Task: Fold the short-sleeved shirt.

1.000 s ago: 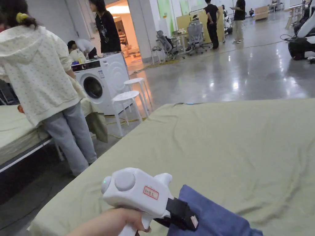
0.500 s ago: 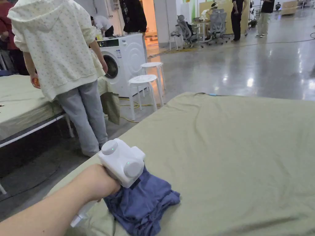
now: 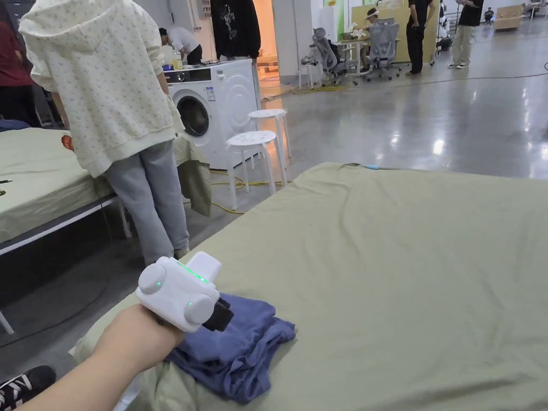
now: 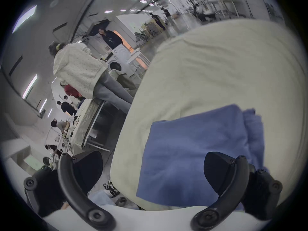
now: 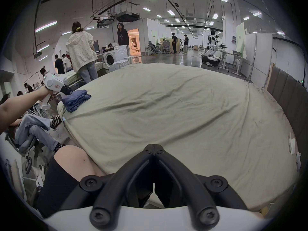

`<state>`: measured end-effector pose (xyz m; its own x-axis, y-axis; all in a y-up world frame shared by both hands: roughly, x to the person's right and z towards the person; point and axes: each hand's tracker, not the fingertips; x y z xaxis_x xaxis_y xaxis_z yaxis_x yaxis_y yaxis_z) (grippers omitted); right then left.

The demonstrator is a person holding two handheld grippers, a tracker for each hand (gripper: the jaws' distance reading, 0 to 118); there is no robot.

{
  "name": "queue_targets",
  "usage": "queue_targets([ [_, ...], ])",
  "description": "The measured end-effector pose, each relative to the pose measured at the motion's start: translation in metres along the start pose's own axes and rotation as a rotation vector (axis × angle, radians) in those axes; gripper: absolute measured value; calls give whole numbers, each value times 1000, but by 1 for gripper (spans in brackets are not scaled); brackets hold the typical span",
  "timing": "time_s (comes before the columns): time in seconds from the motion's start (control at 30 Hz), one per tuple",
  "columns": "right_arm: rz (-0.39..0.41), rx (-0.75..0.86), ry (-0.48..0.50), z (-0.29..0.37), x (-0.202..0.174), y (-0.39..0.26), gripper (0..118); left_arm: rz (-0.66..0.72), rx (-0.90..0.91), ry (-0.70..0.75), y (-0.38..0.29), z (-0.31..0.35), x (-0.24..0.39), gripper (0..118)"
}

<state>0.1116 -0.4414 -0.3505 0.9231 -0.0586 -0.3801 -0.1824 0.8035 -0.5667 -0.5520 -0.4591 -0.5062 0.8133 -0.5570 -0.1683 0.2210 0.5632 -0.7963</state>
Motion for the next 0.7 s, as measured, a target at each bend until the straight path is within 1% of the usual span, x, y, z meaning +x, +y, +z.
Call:
queue_targets([
  [0.03,2,4,9,2,-2,0,2,36,-11,-6,0,8,-2,115],
  [0.07,6,8,12,4,-3,0,2,67,-23,-26,0,16,-5,76],
  [0.1,11,16,15,6,-4,0,2,128,2,-46,1,29,-6,2],
  [0.13,13,24,17,9,-4,0,2,202,92,-43,-1,45,-8,0],
  [0.17,12,30,20,11,-3,0,2,255,117,-30,-4,56,-7,0],
  [0.2,6,36,22,14,-2,-1,2,320,182,-13,-10,78,-4,0],
  [0.27,-1,52,20,21,1,-4,2,408,240,-228,-18,112,11,0],
  [0.3,-3,57,22,24,3,-4,2,426,287,-249,-23,133,25,0],
  [0.33,-8,64,20,27,5,-5,2,409,357,-249,-25,162,42,0],
  [0.4,-18,86,12,34,6,-2,2,390,463,-303,-28,208,69,0],
  [0.5,-30,150,-8,49,12,1,2,426,566,-374,-31,275,108,0],
  [0.57,-31,185,-39,61,15,6,2,451,674,-357,-33,317,131,0],
  [0.63,-3,254,-106,77,18,13,2,535,799,-297,-38,360,153,0],
  [0.67,14,281,-131,86,18,17,2,553,820,-301,-36,375,161,0],
  [0.7,27,307,-154,94,20,20,2,556,847,-344,-33,387,173,0],
])
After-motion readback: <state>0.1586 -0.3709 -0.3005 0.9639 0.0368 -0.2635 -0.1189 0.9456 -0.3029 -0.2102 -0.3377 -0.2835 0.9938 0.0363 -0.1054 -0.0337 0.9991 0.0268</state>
